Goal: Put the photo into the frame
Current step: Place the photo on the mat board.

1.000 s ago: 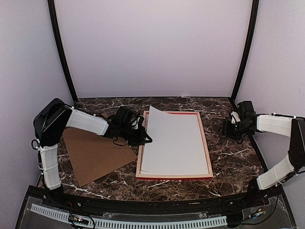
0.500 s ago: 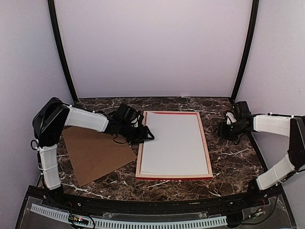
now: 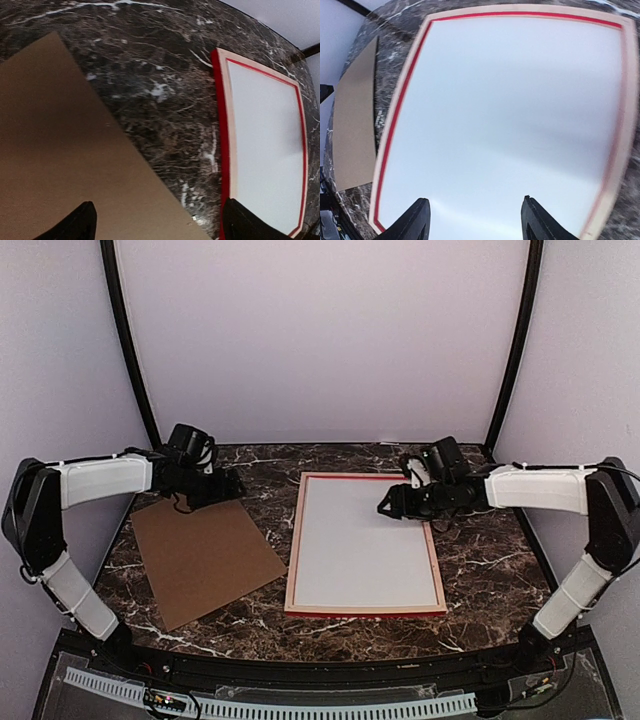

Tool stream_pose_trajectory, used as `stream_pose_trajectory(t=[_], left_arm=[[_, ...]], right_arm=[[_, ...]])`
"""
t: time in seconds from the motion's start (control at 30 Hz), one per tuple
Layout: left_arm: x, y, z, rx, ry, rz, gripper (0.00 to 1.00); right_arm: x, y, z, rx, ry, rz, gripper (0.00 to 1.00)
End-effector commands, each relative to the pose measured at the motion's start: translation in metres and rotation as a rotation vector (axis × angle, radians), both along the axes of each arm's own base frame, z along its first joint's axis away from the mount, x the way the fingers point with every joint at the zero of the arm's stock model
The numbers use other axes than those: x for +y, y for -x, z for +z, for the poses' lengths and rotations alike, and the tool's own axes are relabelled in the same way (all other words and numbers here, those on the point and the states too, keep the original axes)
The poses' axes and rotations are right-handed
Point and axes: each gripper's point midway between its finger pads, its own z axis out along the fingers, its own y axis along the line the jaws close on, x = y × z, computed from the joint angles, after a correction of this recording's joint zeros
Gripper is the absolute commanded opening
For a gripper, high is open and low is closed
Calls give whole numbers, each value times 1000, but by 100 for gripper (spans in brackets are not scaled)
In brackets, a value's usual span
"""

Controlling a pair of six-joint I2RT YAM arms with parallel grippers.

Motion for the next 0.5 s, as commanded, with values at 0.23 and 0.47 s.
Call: stream_pose_trajectory(t=[0.23,0.47], left_arm=[[126,32,-21,101,-32,264,99],[184,55,-38,148,33,453,99]], right_arm=[[225,4,9,-51,-155,398,65],[306,25,-16,-1,-158,546,65]])
